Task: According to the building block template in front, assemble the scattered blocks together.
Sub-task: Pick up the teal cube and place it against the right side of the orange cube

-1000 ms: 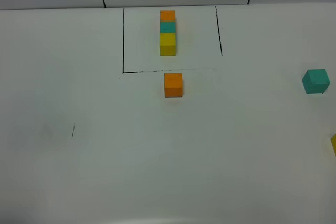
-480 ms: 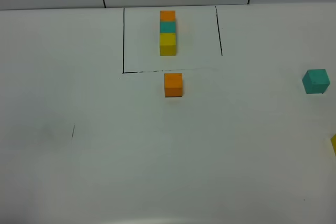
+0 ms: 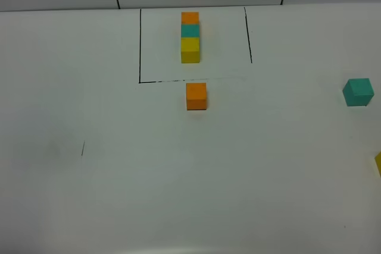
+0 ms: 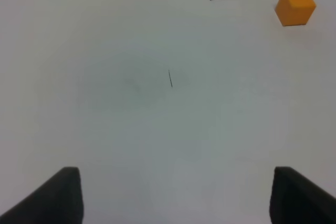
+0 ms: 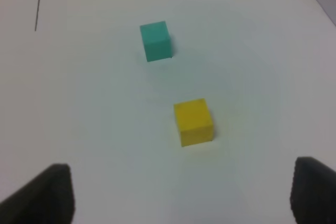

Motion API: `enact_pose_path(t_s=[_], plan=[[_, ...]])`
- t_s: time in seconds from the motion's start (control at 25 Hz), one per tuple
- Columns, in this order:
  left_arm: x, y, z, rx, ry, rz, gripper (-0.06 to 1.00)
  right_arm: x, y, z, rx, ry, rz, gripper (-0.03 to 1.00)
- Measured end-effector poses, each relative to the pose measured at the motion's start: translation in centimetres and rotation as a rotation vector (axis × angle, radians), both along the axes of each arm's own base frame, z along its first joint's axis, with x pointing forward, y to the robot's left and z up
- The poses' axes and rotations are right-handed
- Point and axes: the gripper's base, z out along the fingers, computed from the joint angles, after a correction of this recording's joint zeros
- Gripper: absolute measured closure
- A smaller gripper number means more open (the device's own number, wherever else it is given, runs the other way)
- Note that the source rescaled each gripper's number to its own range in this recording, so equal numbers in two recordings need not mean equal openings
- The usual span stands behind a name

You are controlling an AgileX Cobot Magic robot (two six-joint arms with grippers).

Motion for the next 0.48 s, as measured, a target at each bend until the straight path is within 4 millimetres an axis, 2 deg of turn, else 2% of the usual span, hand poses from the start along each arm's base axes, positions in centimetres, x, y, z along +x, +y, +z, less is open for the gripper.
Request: enact_pose_path(t_s=[0.48], plan=[[0.02,-0.02,0.0,0.0,0.0,0.016,0.32,0.0,0.0,0.0,0.0,0.0,0.0,0.27]])
